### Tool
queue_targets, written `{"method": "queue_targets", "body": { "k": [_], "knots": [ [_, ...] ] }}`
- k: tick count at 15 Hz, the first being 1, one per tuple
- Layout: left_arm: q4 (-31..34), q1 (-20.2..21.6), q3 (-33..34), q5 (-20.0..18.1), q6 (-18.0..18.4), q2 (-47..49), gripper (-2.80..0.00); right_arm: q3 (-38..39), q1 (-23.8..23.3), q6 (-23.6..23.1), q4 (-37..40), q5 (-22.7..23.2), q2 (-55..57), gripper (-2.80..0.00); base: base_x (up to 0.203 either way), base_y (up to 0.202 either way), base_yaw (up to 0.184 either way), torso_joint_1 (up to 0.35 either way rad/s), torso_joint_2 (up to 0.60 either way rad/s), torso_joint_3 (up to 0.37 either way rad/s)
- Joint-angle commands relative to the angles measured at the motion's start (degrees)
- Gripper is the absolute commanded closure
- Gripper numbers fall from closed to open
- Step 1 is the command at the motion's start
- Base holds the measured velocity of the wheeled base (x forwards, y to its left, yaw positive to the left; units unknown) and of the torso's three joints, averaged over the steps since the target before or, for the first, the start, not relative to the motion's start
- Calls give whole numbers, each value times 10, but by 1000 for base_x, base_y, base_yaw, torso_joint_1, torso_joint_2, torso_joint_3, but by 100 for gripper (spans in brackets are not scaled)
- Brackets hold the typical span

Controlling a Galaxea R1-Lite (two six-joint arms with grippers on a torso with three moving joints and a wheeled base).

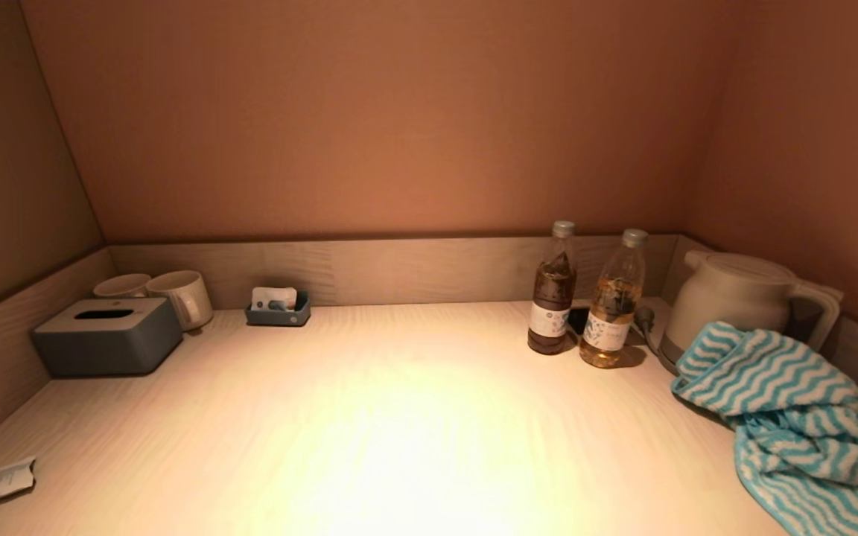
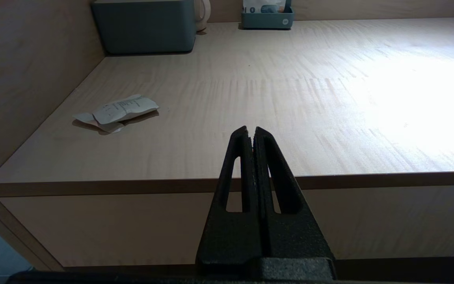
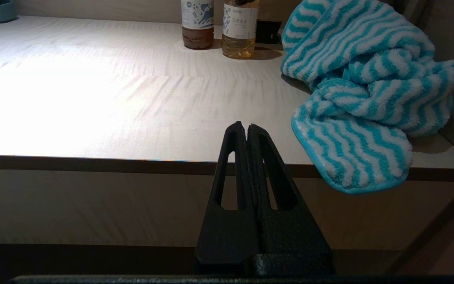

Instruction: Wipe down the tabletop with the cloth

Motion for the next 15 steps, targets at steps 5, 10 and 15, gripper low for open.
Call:
{"method": "queue_targets", "body": {
  "k": [5,10,15],
  "knots": [
    [0,0,0,0,0,0,0,0,0,-1,0,0,0,0,0,0,0,0,0,0],
    [0,0,0,0,0,0,0,0,0,-1,0,0,0,0,0,0,0,0,0,0],
    [0,0,0,0,0,0,0,0,0,-1,0,0,0,0,0,0,0,0,0,0]
  ]
}}
